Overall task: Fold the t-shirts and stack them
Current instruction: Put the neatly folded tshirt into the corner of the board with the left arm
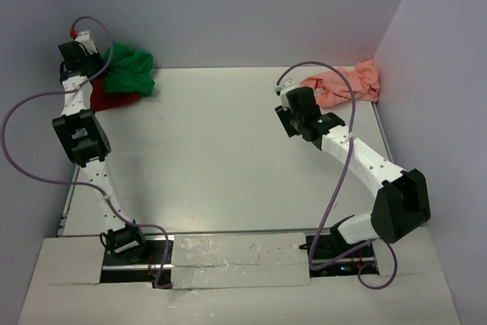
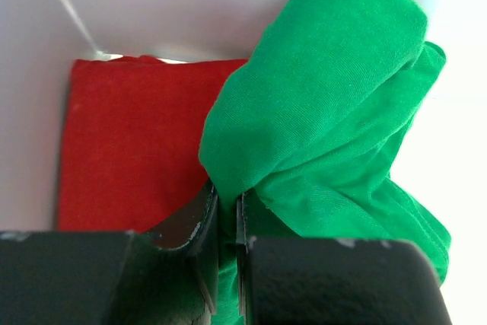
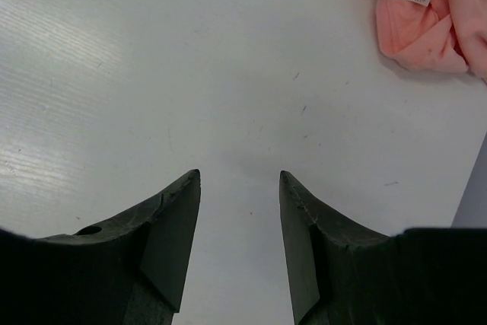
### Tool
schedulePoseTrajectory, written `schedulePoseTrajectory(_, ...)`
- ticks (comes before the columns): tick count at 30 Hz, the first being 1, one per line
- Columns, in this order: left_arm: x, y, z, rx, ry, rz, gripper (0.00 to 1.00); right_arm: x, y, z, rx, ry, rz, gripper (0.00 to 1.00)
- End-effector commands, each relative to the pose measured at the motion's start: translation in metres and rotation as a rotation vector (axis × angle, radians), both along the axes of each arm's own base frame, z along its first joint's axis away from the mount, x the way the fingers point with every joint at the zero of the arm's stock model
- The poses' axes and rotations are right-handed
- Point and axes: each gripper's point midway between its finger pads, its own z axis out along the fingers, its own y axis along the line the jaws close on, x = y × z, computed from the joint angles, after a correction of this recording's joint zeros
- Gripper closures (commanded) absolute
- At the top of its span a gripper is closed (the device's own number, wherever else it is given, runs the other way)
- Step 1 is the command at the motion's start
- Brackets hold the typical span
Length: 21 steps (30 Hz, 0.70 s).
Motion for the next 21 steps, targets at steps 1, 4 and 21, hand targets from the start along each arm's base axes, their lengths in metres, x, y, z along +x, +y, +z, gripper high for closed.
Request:
schedulePoseTrajectory(1, -0.004, 0.032, 0.081, 0.044, -0.166, 0.08, 1.0, 0.002, 0.0, 0.006, 0.028, -0.029, -0.014, 0.47)
schedulePoseTrajectory(4, -0.008, 0.038, 0.07, 0.039, -0.133, 0.082, 1.0, 0.003, -0.001, 0.006, 0.024, -0.027, -0.018, 0.47)
schedulePoseTrajectory(21, -0.055, 0.045, -0.013, -0.01, -0.015, 0.066, 0.01, 0.002, 0.002, 0.013, 0.032, -0.02, -0.006, 0.48)
